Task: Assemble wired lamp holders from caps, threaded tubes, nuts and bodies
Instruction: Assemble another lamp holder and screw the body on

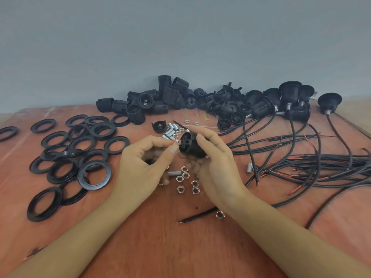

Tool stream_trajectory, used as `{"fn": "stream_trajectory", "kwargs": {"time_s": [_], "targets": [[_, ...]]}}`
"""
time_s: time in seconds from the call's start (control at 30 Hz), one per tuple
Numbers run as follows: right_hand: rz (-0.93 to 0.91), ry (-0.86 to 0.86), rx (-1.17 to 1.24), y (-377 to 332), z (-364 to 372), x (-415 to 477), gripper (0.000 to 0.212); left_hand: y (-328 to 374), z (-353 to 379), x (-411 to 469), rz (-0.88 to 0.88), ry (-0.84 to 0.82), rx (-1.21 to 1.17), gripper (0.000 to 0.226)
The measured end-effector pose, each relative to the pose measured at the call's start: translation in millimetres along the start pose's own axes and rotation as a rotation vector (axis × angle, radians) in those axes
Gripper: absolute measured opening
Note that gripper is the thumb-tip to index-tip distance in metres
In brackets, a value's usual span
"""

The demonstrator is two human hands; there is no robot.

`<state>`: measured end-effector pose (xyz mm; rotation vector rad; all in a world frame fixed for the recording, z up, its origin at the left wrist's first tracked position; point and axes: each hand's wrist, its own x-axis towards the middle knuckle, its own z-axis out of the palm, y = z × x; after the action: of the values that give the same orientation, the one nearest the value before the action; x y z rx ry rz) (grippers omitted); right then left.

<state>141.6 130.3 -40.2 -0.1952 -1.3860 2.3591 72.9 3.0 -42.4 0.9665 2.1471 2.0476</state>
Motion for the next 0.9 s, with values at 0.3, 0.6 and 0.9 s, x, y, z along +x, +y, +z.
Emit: {"fn": "stream_trajectory", "kwargs": {"time_s": [0.3,0.6,0.9], "targets": [[0.13,0.06,0.043,4,2,0,0.028,-4,-2,-1,-0.039,0.01,-0.011,0.022],[0.013,0.034,-0.151,9,2,-2,0.035,-1,-1,-3,-0.004,-0.016,0.072,0.011],[-0.076,0.001,-0.289,12,-2,-2,0.02,3,-4,-1,-0.148,-0.087,-0.079,0.023]]}}
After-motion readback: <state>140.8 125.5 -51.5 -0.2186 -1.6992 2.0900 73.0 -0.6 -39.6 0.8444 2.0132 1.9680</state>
